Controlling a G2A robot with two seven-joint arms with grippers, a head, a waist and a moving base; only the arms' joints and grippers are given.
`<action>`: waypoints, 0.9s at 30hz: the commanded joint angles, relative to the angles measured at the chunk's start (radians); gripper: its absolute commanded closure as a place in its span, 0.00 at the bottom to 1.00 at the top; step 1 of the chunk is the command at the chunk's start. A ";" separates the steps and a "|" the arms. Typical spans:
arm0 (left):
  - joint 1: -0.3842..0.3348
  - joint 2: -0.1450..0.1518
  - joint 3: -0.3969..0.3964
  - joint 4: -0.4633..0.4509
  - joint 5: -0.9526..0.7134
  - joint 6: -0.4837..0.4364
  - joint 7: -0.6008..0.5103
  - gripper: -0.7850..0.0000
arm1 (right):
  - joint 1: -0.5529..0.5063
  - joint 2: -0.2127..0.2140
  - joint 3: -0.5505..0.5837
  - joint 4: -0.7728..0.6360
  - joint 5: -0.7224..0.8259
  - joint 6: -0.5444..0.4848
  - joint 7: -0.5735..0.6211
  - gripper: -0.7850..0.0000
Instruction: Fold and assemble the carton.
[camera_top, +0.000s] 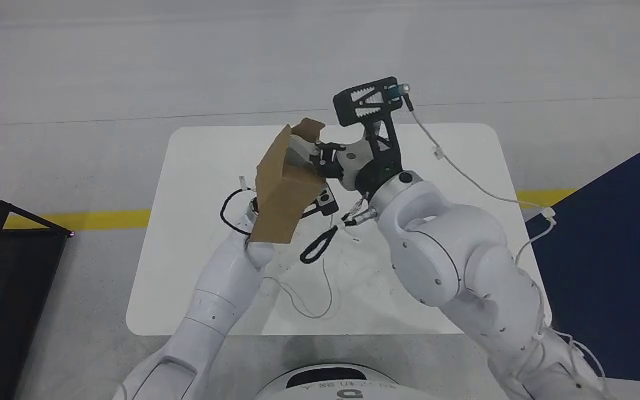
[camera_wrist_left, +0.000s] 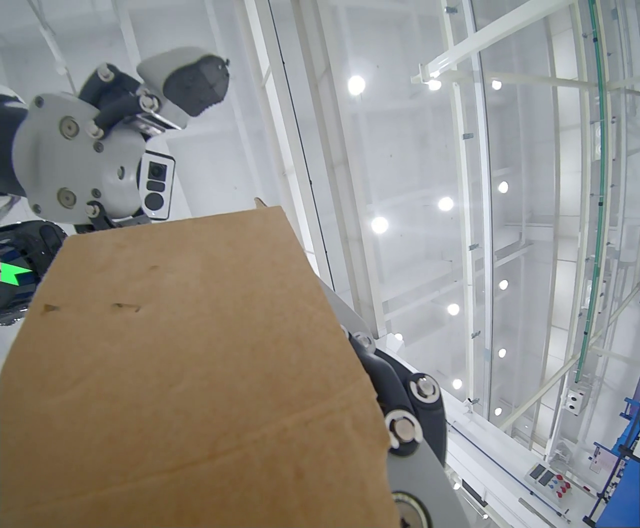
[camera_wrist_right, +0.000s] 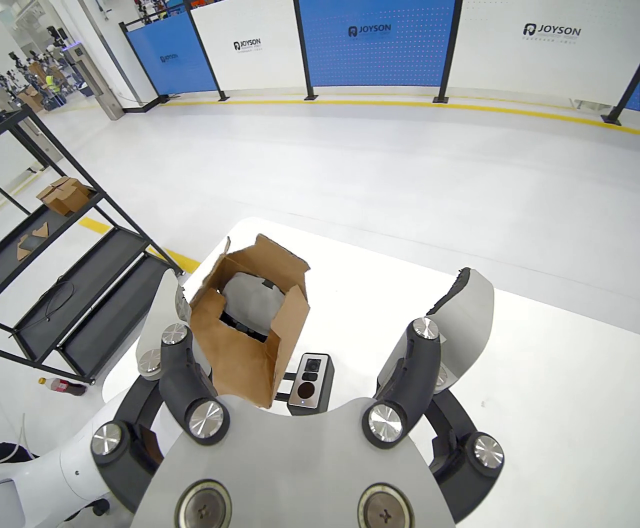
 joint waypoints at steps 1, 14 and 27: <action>0.001 -0.001 -0.002 0.000 0.019 -0.005 -0.005 1.00 | 0.025 -0.006 -0.003 0.017 0.006 0.009 0.006 0.00; 0.001 0.001 0.013 -0.003 0.060 -0.032 -0.032 1.00 | 0.077 -0.026 -0.008 0.089 -0.083 0.022 0.150 0.00; 0.001 0.006 0.018 -0.006 0.051 -0.042 -0.042 1.00 | 0.030 -0.031 0.000 0.088 -0.128 -0.061 0.237 0.00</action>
